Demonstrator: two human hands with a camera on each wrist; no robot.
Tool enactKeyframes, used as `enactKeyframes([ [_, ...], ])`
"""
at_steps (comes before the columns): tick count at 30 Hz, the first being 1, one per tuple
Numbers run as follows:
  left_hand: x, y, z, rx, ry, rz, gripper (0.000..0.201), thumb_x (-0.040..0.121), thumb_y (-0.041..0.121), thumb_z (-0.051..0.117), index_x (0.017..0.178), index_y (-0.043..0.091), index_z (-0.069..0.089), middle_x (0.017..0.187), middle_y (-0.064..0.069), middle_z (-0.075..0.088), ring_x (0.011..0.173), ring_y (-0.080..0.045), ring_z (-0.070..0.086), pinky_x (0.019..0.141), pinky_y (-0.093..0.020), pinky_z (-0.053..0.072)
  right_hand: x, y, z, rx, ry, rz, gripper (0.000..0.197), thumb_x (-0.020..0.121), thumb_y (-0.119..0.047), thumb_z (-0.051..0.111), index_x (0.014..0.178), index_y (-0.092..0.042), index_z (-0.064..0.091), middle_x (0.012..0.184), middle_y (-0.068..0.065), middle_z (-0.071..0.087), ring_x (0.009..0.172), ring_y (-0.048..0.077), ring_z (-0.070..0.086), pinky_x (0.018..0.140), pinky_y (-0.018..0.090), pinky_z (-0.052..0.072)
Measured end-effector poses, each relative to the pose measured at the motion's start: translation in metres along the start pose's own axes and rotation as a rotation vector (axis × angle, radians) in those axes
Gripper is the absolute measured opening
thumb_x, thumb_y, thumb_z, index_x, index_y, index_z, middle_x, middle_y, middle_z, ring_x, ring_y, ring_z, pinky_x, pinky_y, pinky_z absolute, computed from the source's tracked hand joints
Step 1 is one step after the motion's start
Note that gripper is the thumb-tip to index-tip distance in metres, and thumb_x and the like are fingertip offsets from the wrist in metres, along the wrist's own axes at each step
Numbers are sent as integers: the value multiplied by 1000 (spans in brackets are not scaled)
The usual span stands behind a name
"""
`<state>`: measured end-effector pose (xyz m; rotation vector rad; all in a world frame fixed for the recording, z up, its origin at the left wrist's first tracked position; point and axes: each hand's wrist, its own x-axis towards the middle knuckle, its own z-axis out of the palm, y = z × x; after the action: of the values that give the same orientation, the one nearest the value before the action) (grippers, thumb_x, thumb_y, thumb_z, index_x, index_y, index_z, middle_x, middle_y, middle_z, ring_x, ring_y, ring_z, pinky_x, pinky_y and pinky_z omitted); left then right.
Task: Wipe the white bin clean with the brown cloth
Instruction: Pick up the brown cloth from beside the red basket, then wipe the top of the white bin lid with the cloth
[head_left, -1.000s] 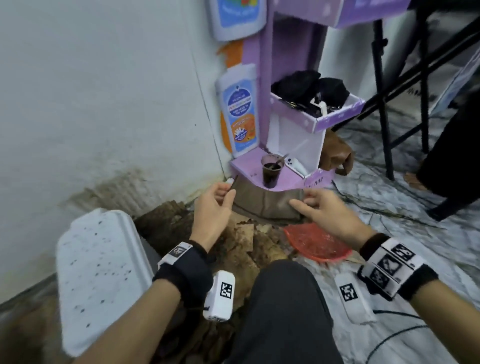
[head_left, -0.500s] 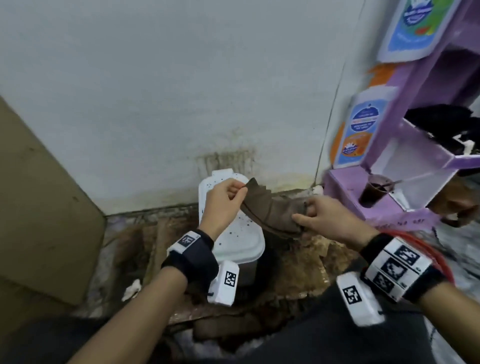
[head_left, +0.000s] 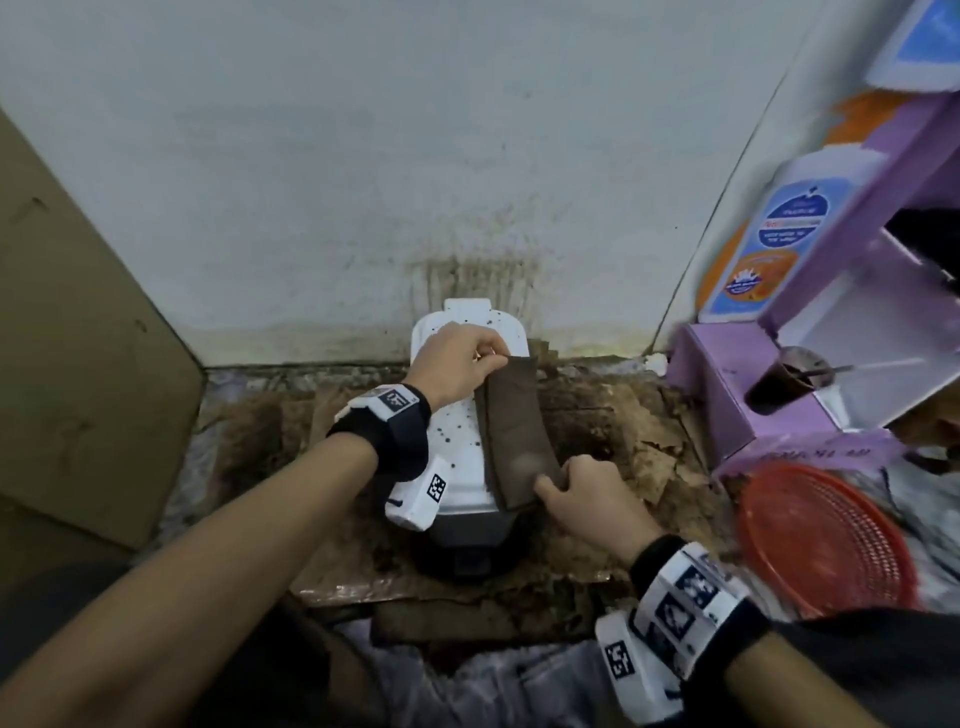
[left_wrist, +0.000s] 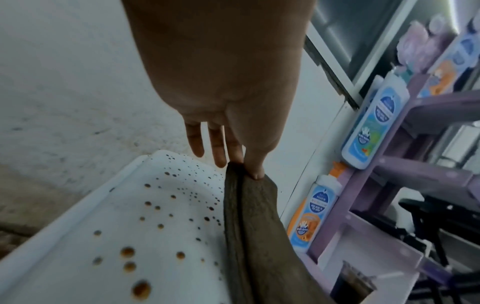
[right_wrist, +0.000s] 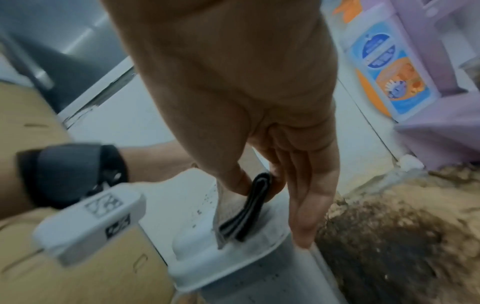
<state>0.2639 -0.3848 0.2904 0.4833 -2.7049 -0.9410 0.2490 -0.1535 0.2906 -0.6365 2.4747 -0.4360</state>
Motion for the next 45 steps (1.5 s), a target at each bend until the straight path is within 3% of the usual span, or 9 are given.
enactKeyframes([
  [6, 10, -17, 10, 53, -42, 31, 22, 99, 40, 62, 113, 31, 78, 103, 8, 72, 105, -23, 61, 96, -49, 49, 15, 8, 29, -210, 413, -359, 47, 93, -46, 62, 125, -13, 51, 122, 10, 48, 113, 30, 53, 86, 39, 53],
  [12, -41, -41, -6, -20, 118, -110, 48, 103, 37, 62, 149, 25, 52, 146, 1, 48, 139, -19, 39, 119, -44, 32, 53, -4, 45, -189, 347, -625, 58, 107, -43, 37, 155, -10, 32, 166, 9, 22, 156, 24, 14, 127, 39, 18],
  [16, -90, -59, 3, -171, -28, -338, 113, 81, 65, 78, 164, 24, 14, 163, 13, 21, 149, -6, 22, 124, -39, 25, 68, -4, 56, -193, 318, -630, 65, 108, -43, 23, 163, -12, 9, 172, 6, 0, 158, 17, -7, 129, 37, 3],
  [19, -119, -64, 23, -361, -155, -400, 152, 54, 80, 87, 162, 39, -12, 169, 19, 8, 153, -4, 20, 126, -41, 28, 75, -5, 55, -155, 293, -635, 65, 108, -42, 21, 163, -12, 5, 172, 4, -5, 157, 14, -12, 128, 34, -2],
  [23, -135, -61, 46, -373, -97, -310, 148, 50, 73, 93, 148, 62, -18, 151, 49, -2, 147, 9, 13, 119, -28, 27, 92, -8, 50, -136, 273, -650, 65, 108, -41, 24, 163, -11, 7, 172, 4, -5, 157, 14, -12, 129, 37, 2],
  [27, -141, -66, 54, -384, -27, -319, 154, 52, 71, 94, 162, 46, -11, 165, 29, 5, 151, 4, 18, 120, -31, 29, 93, -8, 52, -112, 264, -636, 65, 108, -42, 21, 163, -12, 5, 172, 3, -7, 157, 12, -14, 129, 38, 3],
  [32, -139, -61, 54, -440, -4, -288, 152, 49, 66, 97, 159, 53, -7, 157, 36, 12, 146, 14, 21, 118, -31, 31, 58, 2, 65, -41, 273, -607, 62, 110, -35, 25, 163, -14, -1, 171, 0, -13, 156, 10, -18, 129, 37, 2],
  [36, -135, -62, 54, -450, -5, -292, 150, 53, 64, 97, 160, 51, -8, 162, 25, 14, 152, 5, 17, 121, -39, 30, 44, 6, 74, -32, 283, -584, 62, 111, -34, 26, 163, -15, 0, 171, 0, -13, 156, 12, -17, 129, 39, 4],
  [45, -137, -63, 57, -476, 13, -314, 140, 63, 65, 92, 160, 53, -8, 166, 25, 10, 154, 0, 19, 124, -43, 31, 103, -10, 49, -108, 209, -602, 63, 112, -40, 25, 163, -13, -2, 170, 2, -16, 154, 11, -23, 129, 38, -1],
])
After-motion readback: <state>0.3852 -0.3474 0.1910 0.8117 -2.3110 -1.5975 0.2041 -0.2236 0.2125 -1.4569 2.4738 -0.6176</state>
